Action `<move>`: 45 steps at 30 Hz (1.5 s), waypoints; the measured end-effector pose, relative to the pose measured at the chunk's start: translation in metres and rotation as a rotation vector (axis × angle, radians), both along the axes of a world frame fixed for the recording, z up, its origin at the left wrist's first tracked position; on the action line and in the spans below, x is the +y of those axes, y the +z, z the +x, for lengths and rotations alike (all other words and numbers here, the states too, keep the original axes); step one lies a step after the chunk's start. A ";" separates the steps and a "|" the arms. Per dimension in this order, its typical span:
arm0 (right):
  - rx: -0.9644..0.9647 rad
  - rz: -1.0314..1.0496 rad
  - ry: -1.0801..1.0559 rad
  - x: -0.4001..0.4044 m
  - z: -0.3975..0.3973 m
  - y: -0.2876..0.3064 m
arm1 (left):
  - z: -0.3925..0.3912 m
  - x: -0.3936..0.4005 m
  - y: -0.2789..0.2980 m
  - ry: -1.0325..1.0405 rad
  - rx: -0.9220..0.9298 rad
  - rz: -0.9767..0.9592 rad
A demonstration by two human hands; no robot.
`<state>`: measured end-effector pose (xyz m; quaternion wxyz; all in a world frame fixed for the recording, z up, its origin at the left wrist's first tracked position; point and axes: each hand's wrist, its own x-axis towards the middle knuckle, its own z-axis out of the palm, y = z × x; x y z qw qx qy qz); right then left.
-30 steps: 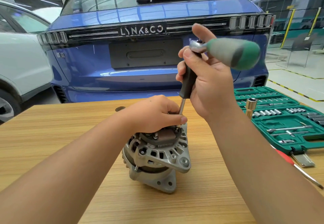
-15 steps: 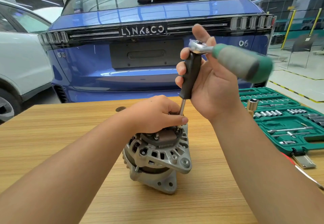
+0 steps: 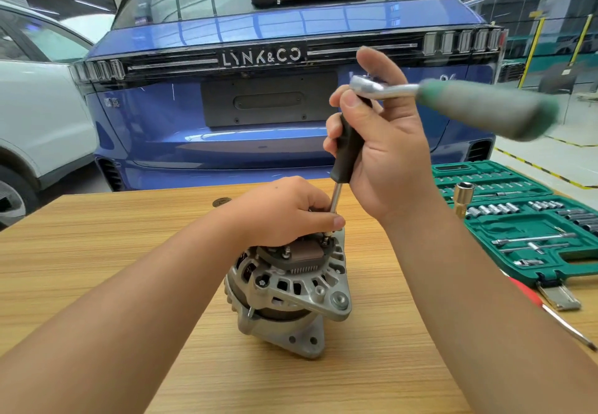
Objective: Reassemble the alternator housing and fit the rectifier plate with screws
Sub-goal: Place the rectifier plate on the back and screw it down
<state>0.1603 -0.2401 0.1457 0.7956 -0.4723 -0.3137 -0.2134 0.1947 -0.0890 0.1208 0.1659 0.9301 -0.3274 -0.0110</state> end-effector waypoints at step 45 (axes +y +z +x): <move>0.065 0.039 0.325 -0.008 0.001 -0.002 | 0.001 0.001 -0.001 0.013 -0.002 0.001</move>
